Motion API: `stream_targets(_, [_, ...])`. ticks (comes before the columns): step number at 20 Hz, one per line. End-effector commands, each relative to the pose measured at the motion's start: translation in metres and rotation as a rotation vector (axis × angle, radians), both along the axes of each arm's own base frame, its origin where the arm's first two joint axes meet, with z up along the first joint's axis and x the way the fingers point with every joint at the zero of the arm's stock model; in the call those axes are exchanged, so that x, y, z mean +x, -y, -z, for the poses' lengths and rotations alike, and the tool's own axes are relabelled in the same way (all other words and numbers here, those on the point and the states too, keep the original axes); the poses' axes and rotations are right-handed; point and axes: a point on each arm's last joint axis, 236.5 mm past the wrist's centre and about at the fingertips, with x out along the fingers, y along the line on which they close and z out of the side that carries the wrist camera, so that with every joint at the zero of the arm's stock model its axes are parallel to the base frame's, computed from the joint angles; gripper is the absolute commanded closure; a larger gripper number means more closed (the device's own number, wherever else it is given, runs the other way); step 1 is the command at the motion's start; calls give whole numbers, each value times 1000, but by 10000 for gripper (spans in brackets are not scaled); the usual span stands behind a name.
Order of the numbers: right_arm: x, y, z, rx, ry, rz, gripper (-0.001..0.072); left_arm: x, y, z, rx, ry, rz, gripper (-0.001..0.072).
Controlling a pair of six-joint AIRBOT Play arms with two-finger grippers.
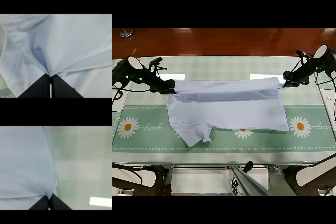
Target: Fold the shirts.
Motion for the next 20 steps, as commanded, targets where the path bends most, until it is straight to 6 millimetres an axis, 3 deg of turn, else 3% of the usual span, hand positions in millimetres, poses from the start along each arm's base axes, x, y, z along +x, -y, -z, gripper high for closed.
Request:
stream_targets(1, [-16,-1,0,4,-69,-3,684,-8,-3,6,21,-42,7,691])
stream_targets(2, [-16,-2,0,5,-67,-8,665,-8,-4,6,21,-43,7,686])
stream_targets(3, [-16,-5,-1,18,-64,-29,507,-8,-4,5,21,-43,7,596])
stream_targets(4, [-19,-9,-2,35,-71,-58,395,-8,-4,3,21,-40,6,391])
stream_targets(5, [-27,-8,-3,31,-94,-87,388,-8,-6,-3,21,-37,5,295])
stream_targets(7, [-45,1,-11,-9,-145,-151,273,-12,-15,-21,15,-40,-2,294])
stream_targets(9, [-55,12,-26,-11,-152,-133,226,-30,-27,-38,6,-71,-19,287])
stream_targets(10, [-61,18,-33,-2,-158,-117,225,-44,-32,-44,-2,-98,-27,190])
stream_targets(11, [-68,24,-37,17,-160,-91,217,-62,-37,-47,-10,-128,-41,40])
stream_targets(13, [-90,31,-36,73,-167,-42,217,-101,-40,-43,-40,-168,-87,8])
stream_targets(17, [-123,34,-24,169,-122,65,218,-170,13,-27,-261,-171,-160,12])
stream_targets(20, [-136,33,-19,182,-118,86,218,-216,29,-1,-277,-227,-191,13])
